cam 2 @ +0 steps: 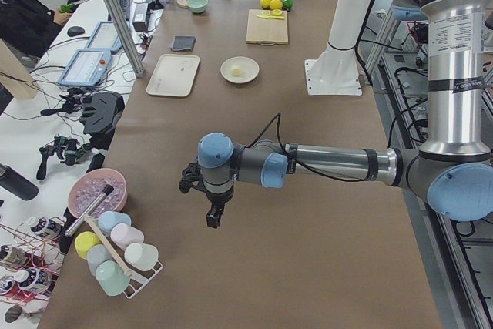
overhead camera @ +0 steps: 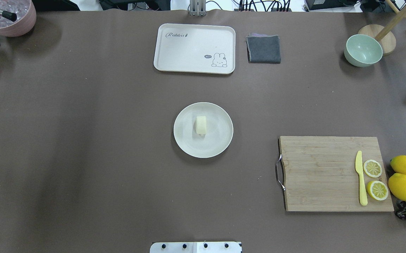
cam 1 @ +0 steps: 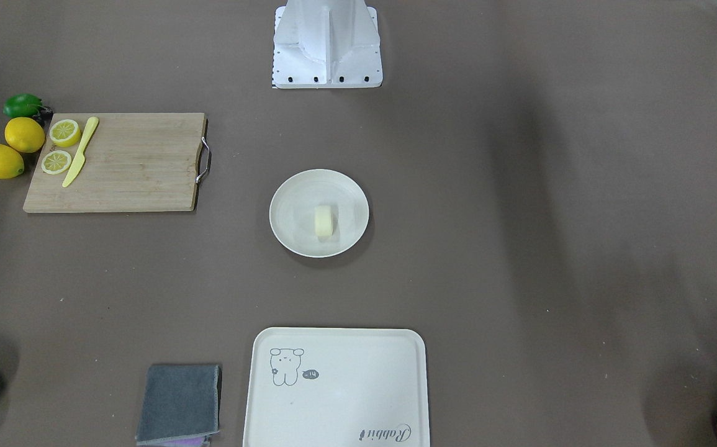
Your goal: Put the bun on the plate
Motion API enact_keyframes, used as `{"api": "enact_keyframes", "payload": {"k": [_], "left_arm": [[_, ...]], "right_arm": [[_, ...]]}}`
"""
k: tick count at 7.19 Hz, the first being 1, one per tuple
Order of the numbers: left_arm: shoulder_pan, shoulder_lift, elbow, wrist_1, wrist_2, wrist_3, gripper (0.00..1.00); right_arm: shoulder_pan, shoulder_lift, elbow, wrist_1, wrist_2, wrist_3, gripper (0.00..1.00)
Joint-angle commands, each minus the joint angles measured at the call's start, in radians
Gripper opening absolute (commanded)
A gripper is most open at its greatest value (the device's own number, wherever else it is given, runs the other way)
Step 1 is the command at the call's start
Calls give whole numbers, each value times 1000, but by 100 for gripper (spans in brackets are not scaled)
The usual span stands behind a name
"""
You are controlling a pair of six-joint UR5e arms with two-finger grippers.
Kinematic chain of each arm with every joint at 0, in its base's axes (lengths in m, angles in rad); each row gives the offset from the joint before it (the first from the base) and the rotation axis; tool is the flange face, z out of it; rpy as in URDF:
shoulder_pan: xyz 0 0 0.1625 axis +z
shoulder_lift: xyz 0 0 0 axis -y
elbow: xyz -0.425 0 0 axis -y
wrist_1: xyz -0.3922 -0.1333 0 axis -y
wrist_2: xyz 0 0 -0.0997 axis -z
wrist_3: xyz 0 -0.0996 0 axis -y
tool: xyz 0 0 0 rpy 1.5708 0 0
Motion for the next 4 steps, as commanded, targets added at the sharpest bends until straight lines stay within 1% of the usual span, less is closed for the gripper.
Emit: {"api": "enact_keyframes", "payload": {"k": [1, 4], "left_arm": [[-3, 6, 6, 11, -115, -8, 98], [-4, 3, 12, 5, -114, -10, 98]], "right_arm": [[1, -6, 7, 0, -5, 2, 100], [1, -23, 4, 0, -3, 2, 100]]}}
